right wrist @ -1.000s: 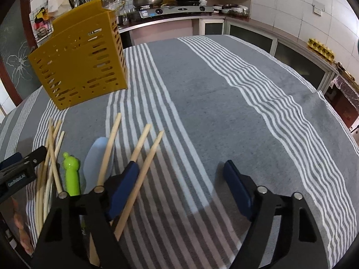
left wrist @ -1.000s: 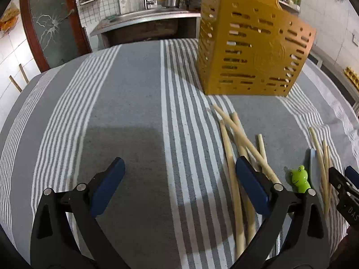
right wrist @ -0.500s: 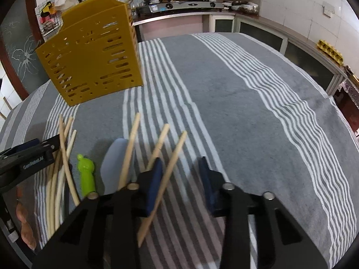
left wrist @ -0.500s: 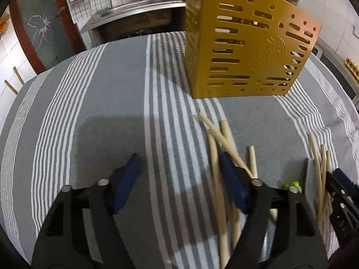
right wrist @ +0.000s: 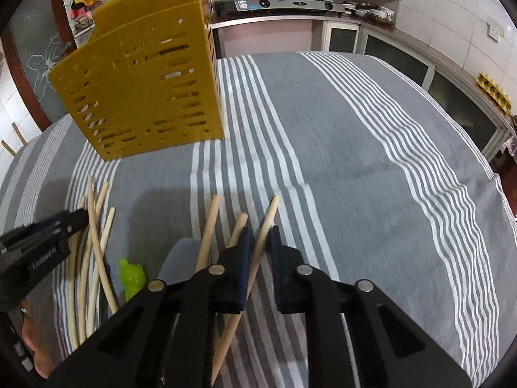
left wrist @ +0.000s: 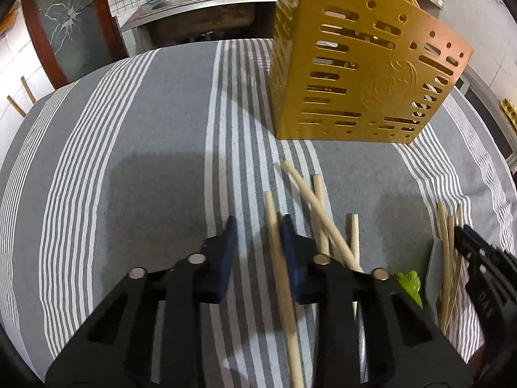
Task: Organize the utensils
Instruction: 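Lift the held chopsticks with both tools and carry them over the yellow holder, then lower the chopsticks into the yellow holder and open both tools, then return the left tool to grasp a chopstick while the right tool grasps another, then lift the chopsticks with both tools and carry them over the yellow holder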
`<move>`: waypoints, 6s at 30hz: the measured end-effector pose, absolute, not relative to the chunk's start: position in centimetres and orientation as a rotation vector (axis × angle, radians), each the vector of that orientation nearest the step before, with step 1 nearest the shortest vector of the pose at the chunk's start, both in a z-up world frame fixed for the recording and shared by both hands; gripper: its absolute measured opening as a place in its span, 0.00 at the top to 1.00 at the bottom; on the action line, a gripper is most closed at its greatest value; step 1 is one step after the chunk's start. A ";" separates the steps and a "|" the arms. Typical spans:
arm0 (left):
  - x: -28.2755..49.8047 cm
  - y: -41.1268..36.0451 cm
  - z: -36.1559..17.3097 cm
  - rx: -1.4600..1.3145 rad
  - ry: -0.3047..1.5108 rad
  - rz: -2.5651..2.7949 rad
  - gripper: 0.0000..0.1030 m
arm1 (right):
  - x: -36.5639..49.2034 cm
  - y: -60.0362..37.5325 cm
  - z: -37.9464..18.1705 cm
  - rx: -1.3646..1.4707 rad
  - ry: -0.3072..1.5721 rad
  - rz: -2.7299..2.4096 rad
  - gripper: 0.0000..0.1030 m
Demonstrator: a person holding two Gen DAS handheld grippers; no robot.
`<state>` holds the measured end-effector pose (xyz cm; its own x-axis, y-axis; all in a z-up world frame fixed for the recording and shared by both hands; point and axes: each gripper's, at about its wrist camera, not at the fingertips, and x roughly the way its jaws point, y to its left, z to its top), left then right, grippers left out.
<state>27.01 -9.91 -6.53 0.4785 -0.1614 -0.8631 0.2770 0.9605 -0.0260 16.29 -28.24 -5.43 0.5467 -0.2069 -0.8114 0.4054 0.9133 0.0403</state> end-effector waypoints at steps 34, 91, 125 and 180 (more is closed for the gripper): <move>15.4 -3.5 6.5 -0.035 0.538 -0.207 0.96 | 7.6 -27.6 6.7 0.160 0.380 -0.187 0.94; 31.1 -11.0 13.4 -0.080 0.298 -0.249 0.25 | 24.5 -30.8 12.1 0.101 0.280 -0.179 0.35; 22.1 -7.3 -5.2 0.136 0.814 -0.257 0.05 | 13.8 -31.2 -5.4 0.251 0.819 -0.285 0.31; 23.5 -8.6 -3.1 -0.006 0.893 -0.328 0.96 | 14.4 -27.3 -1.7 0.191 0.750 -0.228 0.91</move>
<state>23.54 -8.59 -3.07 0.5806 -0.2827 -0.7635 0.2781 0.9502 -0.1404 14.39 -27.32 -1.71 0.7090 -0.1361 -0.6919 0.2718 0.9581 0.0900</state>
